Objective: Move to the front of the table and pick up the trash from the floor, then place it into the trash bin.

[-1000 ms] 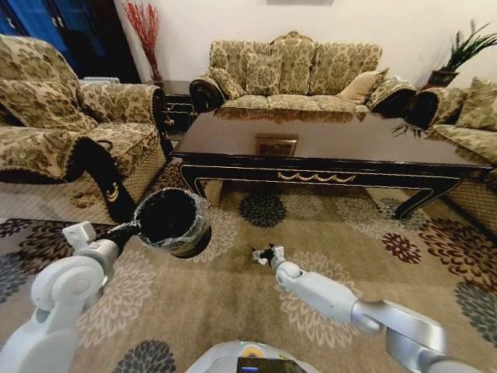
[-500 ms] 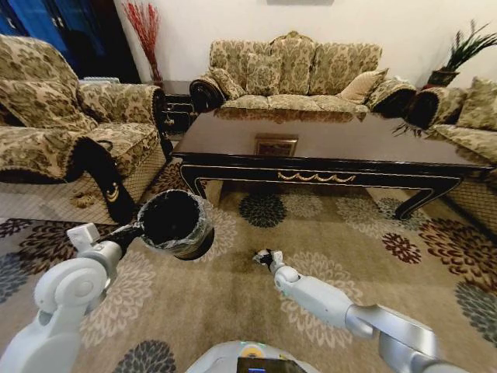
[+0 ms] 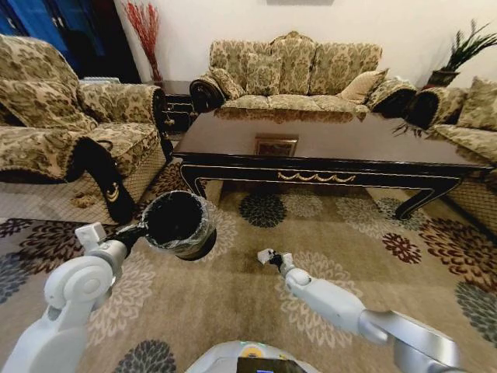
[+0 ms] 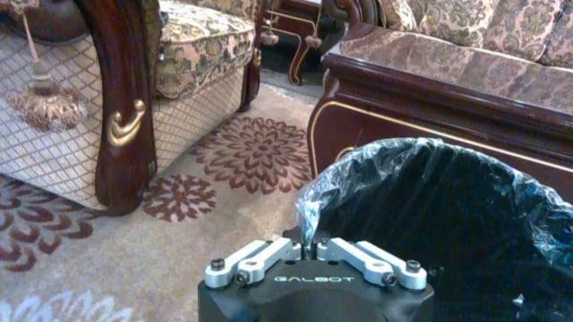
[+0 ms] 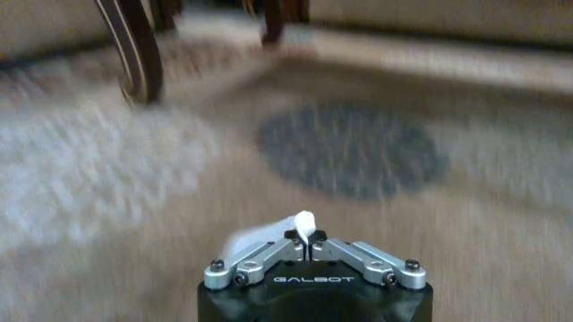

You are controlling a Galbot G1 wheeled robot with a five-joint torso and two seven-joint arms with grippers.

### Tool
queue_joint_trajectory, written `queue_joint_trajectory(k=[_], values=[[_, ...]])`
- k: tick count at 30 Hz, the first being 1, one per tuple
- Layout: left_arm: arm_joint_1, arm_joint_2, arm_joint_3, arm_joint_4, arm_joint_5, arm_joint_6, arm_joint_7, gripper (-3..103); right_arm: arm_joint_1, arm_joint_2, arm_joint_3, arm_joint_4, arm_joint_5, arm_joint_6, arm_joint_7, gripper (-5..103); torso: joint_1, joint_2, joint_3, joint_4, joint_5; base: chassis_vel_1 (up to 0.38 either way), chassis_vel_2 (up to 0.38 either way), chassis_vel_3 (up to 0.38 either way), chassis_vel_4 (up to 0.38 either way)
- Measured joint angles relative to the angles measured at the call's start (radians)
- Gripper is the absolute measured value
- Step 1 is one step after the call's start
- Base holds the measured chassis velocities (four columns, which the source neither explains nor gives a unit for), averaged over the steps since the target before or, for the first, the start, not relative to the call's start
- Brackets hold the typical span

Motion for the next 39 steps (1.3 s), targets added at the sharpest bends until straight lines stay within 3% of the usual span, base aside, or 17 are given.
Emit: queue_joint_trajectory(k=[6,9,10,12,15,22,24,30,32,38,39], values=[[0.002,-0.004,0.022,0.006,0.007,-0.001,0.001,3,0.021,-0.058,0.060,0.097,-0.009,0.037,-0.049,0,0.000,0.000,0.000,0.0001,0.0003,0.000,0.000,0.000,0.000],[0.014,-0.020,0.065,0.023,0.013,-0.002,0.001,3,0.067,-0.124,0.132,0.233,0.015,0.127,-0.229,0,0.000,0.000,0.000,0.0004,-0.0001,0.000,0.000,0.000,0.000],[0.014,-0.020,0.065,0.023,0.013,-0.002,0.001,3,0.067,-0.124,0.132,0.233,0.015,0.127,-0.229,0,0.000,0.000,0.000,0.0004,-0.0001,0.000,0.000,0.000,0.000],[0.014,-0.028,0.089,0.042,0.009,-0.004,0.000,3,0.098,-0.158,0.145,0.327,0.076,0.184,-0.365,0,0.000,0.000,0.000,0.0002,-0.0001,0.000,0.000,0.000,0.000],[0.011,-0.029,0.104,0.050,0.001,-0.005,0.000,3,0.124,-0.168,0.146,0.416,0.113,0.202,-0.415,0,0.000,0.000,0.000,0.0002,0.0000,0.000,0.000,0.000,0.000],[0.002,-0.030,0.119,0.063,-0.016,-0.005,-0.002,3,0.156,-0.149,0.094,0.566,0.128,0.204,-0.430,0,0.000,0.000,0.000,0.0002,0.0000,0.000,0.000,0.000,0.000],[0.003,-0.034,0.118,0.065,-0.019,-0.005,-0.002,3,0.182,-0.133,0.015,0.611,0.124,0.208,-0.436,0,0.000,0.000,0.000,0.0003,-0.0002,0.000,0.000,0.000,0.000],[0.005,-0.041,0.112,0.066,-0.020,-0.003,-0.003,3,0.214,-0.110,-0.076,0.606,0.107,0.218,-0.439,0,0.000,0.000,0.000,0.0003,0.0000,0.000,0.000,0.000,0.000],[0.008,-0.053,0.110,0.066,-0.019,-0.002,-0.003,3,0.252,-0.068,-0.142,0.565,0.092,0.227,-0.439,0,0.000,0.000,0.000,0.0001,-0.0001,0.000,0.000,0.000,0.000],[0.012,-0.061,0.103,0.054,-0.018,0.000,-0.003,3,0.284,-0.039,-0.194,0.533,0.069,0.233,-0.434,-3,0.000,0.000,0.000,0.0004,-0.0001,0.000,0.000,0.000,0.000],[0.012,-0.061,0.102,0.053,-0.018,0.000,-0.003,3,0.286,-0.037,-0.198,0.531,0.067,0.233,-0.434,1,0.000,0.000,0.000,0.0002,-0.0001,0.000,0.000,0.000,0.000]])
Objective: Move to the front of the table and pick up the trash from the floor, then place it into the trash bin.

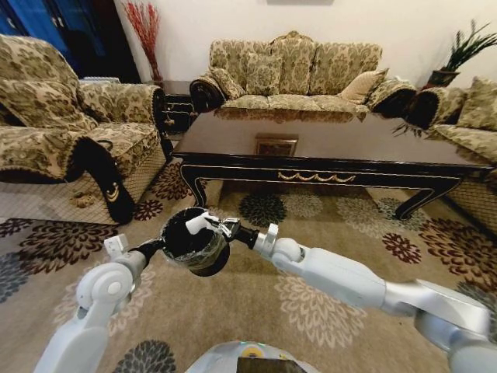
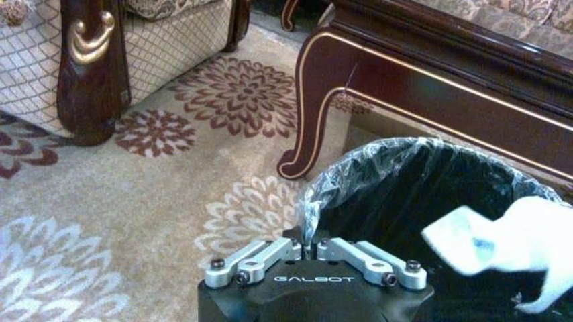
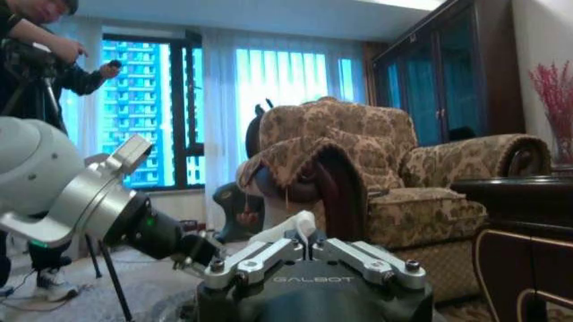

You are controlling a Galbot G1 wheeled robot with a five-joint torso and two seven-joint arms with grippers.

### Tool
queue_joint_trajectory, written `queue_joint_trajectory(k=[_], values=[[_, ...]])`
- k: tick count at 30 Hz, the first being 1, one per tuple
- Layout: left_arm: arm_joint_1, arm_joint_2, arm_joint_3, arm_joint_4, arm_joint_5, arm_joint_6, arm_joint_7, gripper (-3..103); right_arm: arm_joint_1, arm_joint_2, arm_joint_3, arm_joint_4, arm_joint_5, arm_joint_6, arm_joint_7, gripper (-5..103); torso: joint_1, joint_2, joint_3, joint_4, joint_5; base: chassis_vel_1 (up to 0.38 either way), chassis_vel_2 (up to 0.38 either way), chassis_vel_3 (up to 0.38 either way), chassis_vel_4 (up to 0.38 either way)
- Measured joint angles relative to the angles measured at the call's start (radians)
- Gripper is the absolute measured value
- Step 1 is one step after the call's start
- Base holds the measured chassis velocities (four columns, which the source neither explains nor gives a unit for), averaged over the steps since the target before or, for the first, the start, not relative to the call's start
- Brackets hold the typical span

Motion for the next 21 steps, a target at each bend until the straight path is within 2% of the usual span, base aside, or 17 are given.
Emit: queue_joint_trajectory(k=[1,4,8,9,12,13,14,15,17,19,20,21], values=[[0.000,0.000,-0.001,-0.001,0.000,0.000,0.000,3,0.002,0.001,-0.002,-0.001,-0.002,0.001,0.000,7,0.000,0.000,0.000,0.0000,0.0001,0.000,0.000,0.000,0.000],[0.000,0.000,-0.001,-0.001,0.000,0.000,0.000,3,0.004,0.001,-0.002,-0.002,-0.003,0.001,0.000,12,0.000,0.000,0.000,-0.0001,0.0001,0.000,0.000,0.000,0.000],[-0.001,0.002,-0.001,0.002,0.000,0.001,0.000,3,0.012,-0.001,0.001,-0.006,-0.009,0.002,-0.007,33,0.000,0.000,0.000,0.0000,0.0001,0.000,0.000,0.000,0.000],[-0.001,0.002,-0.001,0.002,0.000,0.001,0.000,3,0.012,-0.001,0.001,-0.006,-0.009,0.002,-0.007,33,0.000,0.000,0.000,0.0000,0.0001,0.000,0.000,0.000,0.000],[-0.002,0.002,0.000,0.006,0.001,0.001,0.000,3,0.013,-0.003,0.009,-0.007,-0.010,0.003,-0.014,44,0.000,0.000,0.000,0.0000,0.0001,0.000,0.000,0.000,0.000],[-0.002,0.002,0.000,0.006,0.001,0.001,0.000,3,0.013,-0.003,0.009,-0.007,-0.010,0.003,-0.014,44,0.000,0.000,0.000,0.0000,0.0001,0.000,0.000,0.000,0.000],[-0.002,0.002,0.000,0.008,0.002,0.001,0.000,3,0.012,-0.004,0.011,-0.006,-0.010,0.003,-0.019,50,0.000,0.000,0.000,0.0000,0.0001,0.000,0.000,0.000,0.000],[-0.003,0.002,0.001,0.010,0.002,0.001,0.000,3,0.013,-0.007,0.013,-0.002,-0.010,0.004,-0.023,60,0.000,0.000,0.000,0.0000,0.0001,0.000,0.000,0.000,0.000],[-0.004,0.003,0.001,0.011,0.002,0.001,0.000,3,0.014,-0.008,0.014,0.001,-0.010,0.004,-0.023,60,0.000,0.000,0.000,0.0000,0.0001,0.000,0.000,0.000,0.000],[-0.002,0.002,0.002,0.015,0.003,0.001,0.000,3,0.013,-0.012,0.027,0.003,-0.009,0.003,-0.015,71,0.000,0.000,0.000,0.0000,0.0001,0.000,0.000,0.000,0.000],[-0.002,0.002,0.002,0.015,0.003,0.001,0.000,3,0.013,-0.012,0.027,0.003,-0.009,0.003,-0.015,71,0.000,0.000,0.000,0.0000,0.0001,0.000,0.000,0.000,0.000],[0.000,0.002,0.003,0.019,0.005,0.001,0.001,3,0.010,-0.014,0.041,0.002,-0.005,0.001,0.000,77,0.000,0.000,0.000,0.0000,0.0001,0.000,0.000,0.000,0.000]])
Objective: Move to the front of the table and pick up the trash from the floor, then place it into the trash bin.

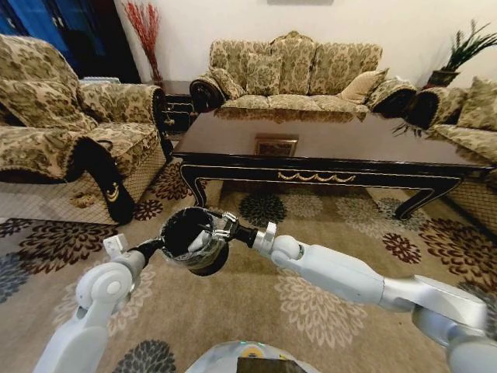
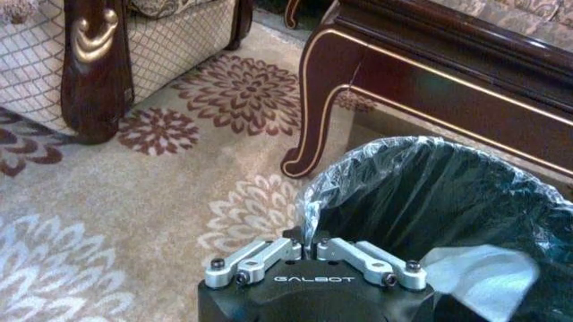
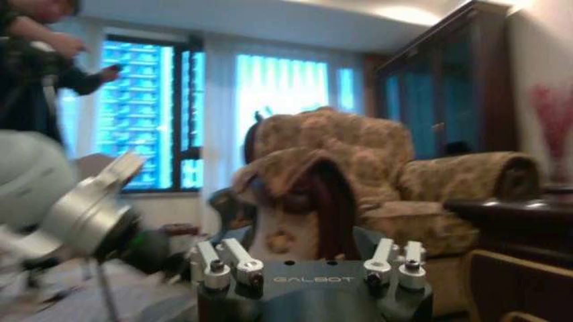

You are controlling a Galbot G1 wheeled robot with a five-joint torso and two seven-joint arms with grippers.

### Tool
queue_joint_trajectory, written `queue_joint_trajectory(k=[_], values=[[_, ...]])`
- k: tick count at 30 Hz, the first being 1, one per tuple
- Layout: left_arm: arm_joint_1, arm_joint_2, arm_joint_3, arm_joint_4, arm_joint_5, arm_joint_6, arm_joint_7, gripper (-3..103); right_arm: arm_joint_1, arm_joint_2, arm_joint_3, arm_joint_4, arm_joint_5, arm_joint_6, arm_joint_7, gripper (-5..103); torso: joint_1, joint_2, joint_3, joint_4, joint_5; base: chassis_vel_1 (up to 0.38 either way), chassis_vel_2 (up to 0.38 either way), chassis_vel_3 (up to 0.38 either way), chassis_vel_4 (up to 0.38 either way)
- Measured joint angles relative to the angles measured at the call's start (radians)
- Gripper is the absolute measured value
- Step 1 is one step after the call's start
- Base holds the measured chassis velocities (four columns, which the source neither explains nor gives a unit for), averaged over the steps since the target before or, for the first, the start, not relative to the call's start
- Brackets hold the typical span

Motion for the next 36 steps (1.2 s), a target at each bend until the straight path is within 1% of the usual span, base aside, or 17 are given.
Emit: queue_joint_trajectory(k=[2,3,4,5,6,7,8,9,12,16,21,28,29,31,32,33,36], values=[[0.003,-0.001,0.011,0.014,0.005,0.000,0.000,3,-0.014,-0.005,0.040,-0.011,0.008,-0.003,0.063,87,0.000,0.000,0.000,0.0003,0.0002,0.000,0.000,0.000,0.000],[0.004,-0.002,0.019,0.021,0.010,0.000,0.001,3,-0.021,-0.005,0.055,-0.020,0.002,-0.004,0.106,87,0.000,0.000,0.000,0.0002,0.0002,0.000,0.000,0.000,0.000],[0.004,-0.005,0.033,0.035,0.018,0.000,0.002,3,-0.031,-0.007,0.075,-0.036,-0.018,-0.005,0.178,93,0.000,0.000,0.000,0.0002,0.0001,0.000,0.000,0.000,0.000],[0.004,-0.005,0.033,0.035,0.018,0.000,0.002,3,-0.031,-0.007,0.075,-0.036,-0.018,-0.005,0.178,93,0.000,0.000,0.000,0.0002,0.0001,0.000,0.000,0.000,0.000],[0.003,-0.007,0.040,0.041,0.021,0.000,0.003,3,-0.036,-0.007,0.085,-0.044,-0.031,-0.008,0.215,97,0.000,0.000,0.000,0.0002,0.0001,0.000,0.000,0.000,0.000],[-0.001,-0.011,0.057,0.056,0.024,0.000,0.003,3,-0.047,-0.008,0.102,-0.058,-0.058,-0.015,0.280,99,0.000,0.000,0.000,0.0001,0.0001,0.000,0.000,0.000,0.000],[-0.011,-0.019,0.083,0.082,0.027,-0.001,0.003,3,-0.062,-0.010,0.122,-0.075,-0.093,-0.033,0.369,100,0.000,0.000,0.000,0.0000,0.0002,0.000,0.000,0.000,0.000],[-0.011,-0.019,0.083,0.082,0.027,-0.001,0.003,3,-0.062,-0.010,0.122,-0.075,-0.093,-0.033,0.369,100,0.000,0.000,0.000,0.0000,0.0002,0.000,0.000,0.000,0.000],[-0.034,-0.031,0.155,0.148,0.032,-0.009,-0.001,3,-0.096,-0.013,0.144,-0.082,-0.125,-0.080,0.518,100,0.000,0.000,0.000,-0.0003,0.0001,0.000,0.000,0.000,0.000],[-0.047,-0.038,0.208,0.204,0.070,-0.025,0.019,3,-0.120,-0.006,0.146,-0.107,-0.143,-0.085,0.568,100,0.000,0.000,0.000,-0.0002,0.0000,0.000,0.000,0.000,0.000],[-0.068,-0.048,0.237,0.258,0.124,-0.051,0.038,3,-0.135,0.005,0.148,-0.139,-0.163,-0.072,0.568,100,0.000,0.000,0.000,0.0004,0.0004,0.000,0.000,0.000,0.000],[-0.089,-0.055,0.272,0.292,0.144,-0.067,0.032,3,-0.159,0.004,0.167,-0.146,-0.167,-0.068,0.565,100,0.000,0.000,0.000,0.0000,0.0007,0.000,0.000,0.000,0.000],[-0.088,-0.055,0.276,0.290,0.145,-0.070,0.026,0,-0.163,0.002,0.169,-0.146,-0.168,-0.068,0.564,100,0.000,0.000,0.000,0.0000,0.0003,0.000,0.000,0.000,0.000],[-0.085,-0.052,0.280,0.285,0.143,-0.071,0.021,3,-0.165,0.002,0.170,-0.146,-0.169,-0.068,0.564,100,0.000,0.000,0.000,-0.0001,0.0000,0.000,0.000,0.000,0.000],[-0.083,-0.051,0.282,0.282,0.142,-0.071,0.018,8,-0.166,0.002,0.170,-0.146,-0.169,-0.068,0.564,100,0.000,0.000,0.000,-0.0002,-0.0003,0.000,0.000,0.000,0.000],[-0.080,-0.048,0.283,0.276,0.139,-0.071,0.010,8,-0.167,0.002,0.171,-0.146,-0.169,-0.068,0.564,100,0.000,0.000,0.000,-0.0003,-0.0004,0.000,0.000,0.000,0.000],[-0.070,-0.034,0.281,0.244,0.121,-0.067,-0.021,24,-0.163,0.007,0.172,-0.152,-0.169,-0.069,0.566,100,0.000,0.000,0.000,-0.0002,-0.0002,0.000,0.000,0.000,0.000]])
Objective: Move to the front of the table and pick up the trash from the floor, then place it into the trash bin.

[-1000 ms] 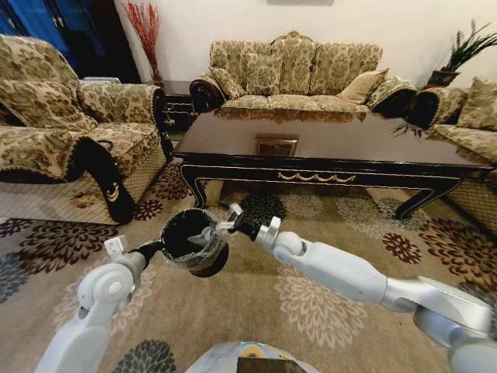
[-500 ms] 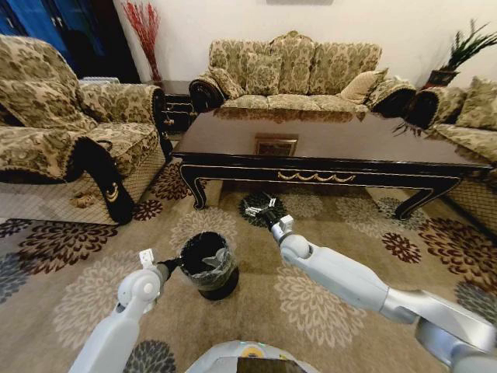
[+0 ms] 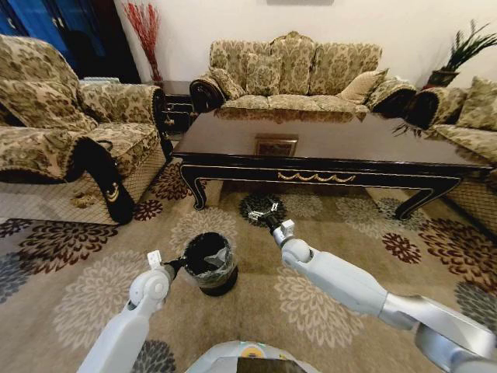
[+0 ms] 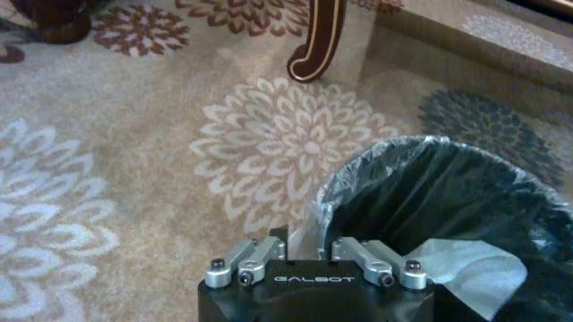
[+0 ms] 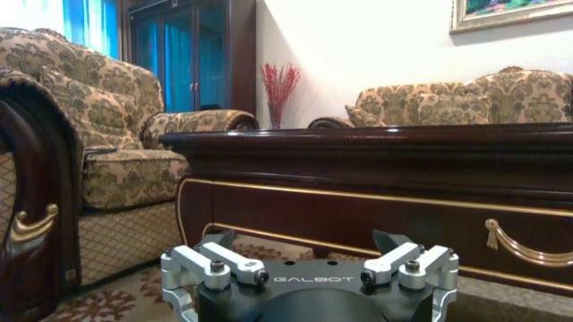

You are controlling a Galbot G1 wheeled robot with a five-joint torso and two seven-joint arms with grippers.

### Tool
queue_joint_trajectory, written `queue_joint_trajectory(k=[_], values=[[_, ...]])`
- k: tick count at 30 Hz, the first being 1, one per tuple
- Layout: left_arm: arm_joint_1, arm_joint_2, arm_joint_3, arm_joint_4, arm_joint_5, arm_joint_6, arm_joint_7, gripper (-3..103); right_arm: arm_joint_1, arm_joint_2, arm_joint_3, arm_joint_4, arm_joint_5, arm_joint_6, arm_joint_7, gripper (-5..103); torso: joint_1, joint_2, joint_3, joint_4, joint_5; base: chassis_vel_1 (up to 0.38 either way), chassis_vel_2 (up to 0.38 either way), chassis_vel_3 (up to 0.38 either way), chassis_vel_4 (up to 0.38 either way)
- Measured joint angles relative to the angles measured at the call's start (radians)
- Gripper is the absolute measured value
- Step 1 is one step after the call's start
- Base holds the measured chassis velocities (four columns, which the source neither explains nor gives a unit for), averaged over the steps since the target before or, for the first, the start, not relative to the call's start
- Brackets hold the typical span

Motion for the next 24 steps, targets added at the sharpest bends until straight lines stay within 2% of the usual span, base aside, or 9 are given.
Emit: queue_joint_trajectory(k=[7,9,10,12,13,14,17,22,24], values=[[0.062,0.045,-0.055,-0.131,0.017,-0.009,-0.011,46,0.013,0.015,0.003,-0.022,0.000,0.000,0.000,100,0.000,0.000,0.000,0.0005,0.0004,0.000,0.000,0.000,0.000],[0.099,0.066,-0.096,-0.217,0.042,-0.026,-0.008,57,0.014,0.020,0.012,-0.033,0.003,0.000,0.001,100,0.000,0.000,0.000,0.0005,0.0003,0.000,0.000,0.000,0.000],[0.110,0.071,-0.112,-0.248,0.054,-0.036,-0.002,57,0.014,0.021,0.014,-0.037,0.006,0.004,0.004,100,0.000,0.000,0.000,0.0007,0.0004,0.000,0.000,0.000,0.000],[0.132,0.075,-0.152,-0.305,0.106,-0.100,0.033,68,0.009,0.021,0.023,-0.044,0.021,0.032,0.020,100,0.000,0.000,0.000,0.0002,0.0003,0.000,0.000,0.000,0.000],[0.141,0.075,-0.169,-0.318,0.139,-0.135,0.052,68,0.006,0.021,0.030,-0.046,0.032,0.040,0.024,100,0.000,0.000,0.000,0.0001,0.0004,0.000,0.000,0.000,0.000],[0.141,0.075,-0.169,-0.318,0.139,-0.135,0.052,68,0.006,0.021,0.030,-0.046,0.032,0.040,0.024,100,0.000,0.000,0.000,0.0001,0.0004,0.000,0.000,0.000,0.000],[0.181,0.057,-0.239,-0.344,0.259,-0.268,0.132,85,-0.024,0.009,0.088,-0.055,0.048,0.059,0.025,100,0.000,0.000,0.000,0.0006,0.0002,0.000,0.000,0.000,0.000],[0.203,0.046,-0.260,-0.353,0.283,-0.307,0.168,100,-0.108,-0.035,0.210,-0.030,0.038,0.060,0.007,100,0.000,0.000,0.000,-0.0006,0.0001,0.000,0.000,0.000,0.000],[0.221,0.039,-0.271,-0.359,0.297,-0.312,0.174,100,-0.129,-0.045,0.238,-0.021,0.031,0.063,-0.005,100,0.000,0.000,0.000,-0.0006,0.0003,0.000,0.000,0.000,0.000]])
